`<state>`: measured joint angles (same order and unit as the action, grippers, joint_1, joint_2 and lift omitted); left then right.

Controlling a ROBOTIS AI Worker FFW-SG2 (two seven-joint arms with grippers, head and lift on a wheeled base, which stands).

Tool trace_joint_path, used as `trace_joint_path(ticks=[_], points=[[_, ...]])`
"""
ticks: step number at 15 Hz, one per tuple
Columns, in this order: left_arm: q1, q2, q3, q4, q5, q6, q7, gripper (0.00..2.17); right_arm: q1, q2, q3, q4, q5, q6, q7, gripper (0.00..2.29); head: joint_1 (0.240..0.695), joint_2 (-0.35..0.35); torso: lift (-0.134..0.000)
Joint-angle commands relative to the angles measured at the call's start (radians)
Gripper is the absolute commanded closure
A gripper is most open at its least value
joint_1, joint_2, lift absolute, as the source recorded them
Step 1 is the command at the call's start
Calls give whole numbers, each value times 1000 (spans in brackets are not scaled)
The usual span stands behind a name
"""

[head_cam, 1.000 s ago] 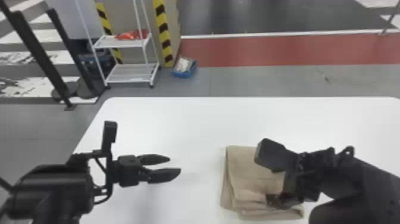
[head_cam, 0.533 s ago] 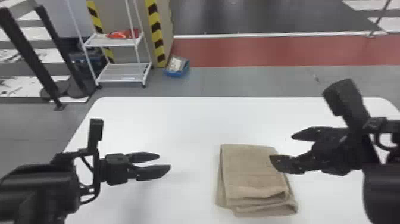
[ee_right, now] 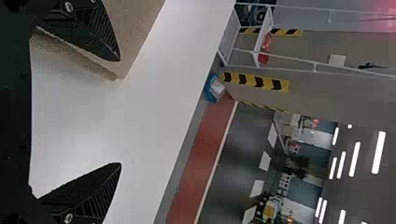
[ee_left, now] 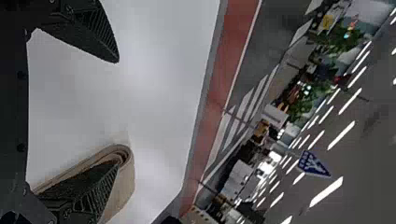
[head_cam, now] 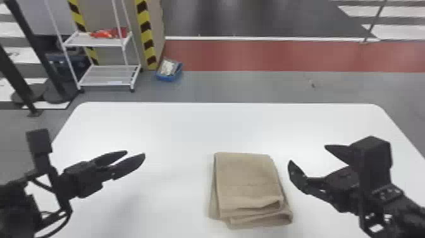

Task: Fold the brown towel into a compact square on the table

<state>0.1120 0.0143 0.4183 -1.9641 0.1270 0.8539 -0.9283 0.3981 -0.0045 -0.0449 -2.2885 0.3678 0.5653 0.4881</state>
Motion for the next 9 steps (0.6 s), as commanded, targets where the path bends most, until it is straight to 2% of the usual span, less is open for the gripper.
trace_joint_path(ticks=[1,2,3,4,5,6,8,9], points=[[172,-17,0,-56,129,-440,167,117,93,5,10,89,-141,-354,-117,83,695,38,-124],[222,-17,-13,-53,134,-588,241,117,128,5,16,118,-164,-459,-190,83,695,63,-124],[253,-17,-1,-45,181,-591,293,124,162,5,20,138,-202,-557,-237,83,695,91,-124],[275,-17,16,-38,224,-591,352,130,176,5,20,153,-224,-621,-256,90,695,114,-124],[293,-17,10,-41,209,-646,390,130,183,5,23,161,-222,-646,-290,93,695,130,-124],[310,-17,-4,-39,192,-717,411,130,196,5,31,175,-224,-695,-301,97,695,152,-124],[336,-17,-46,-33,97,-805,448,134,205,5,45,190,-227,-704,-310,97,695,191,-124],[347,-17,-56,-29,85,-824,460,134,212,5,54,187,-227,-707,-312,100,695,195,-124]])
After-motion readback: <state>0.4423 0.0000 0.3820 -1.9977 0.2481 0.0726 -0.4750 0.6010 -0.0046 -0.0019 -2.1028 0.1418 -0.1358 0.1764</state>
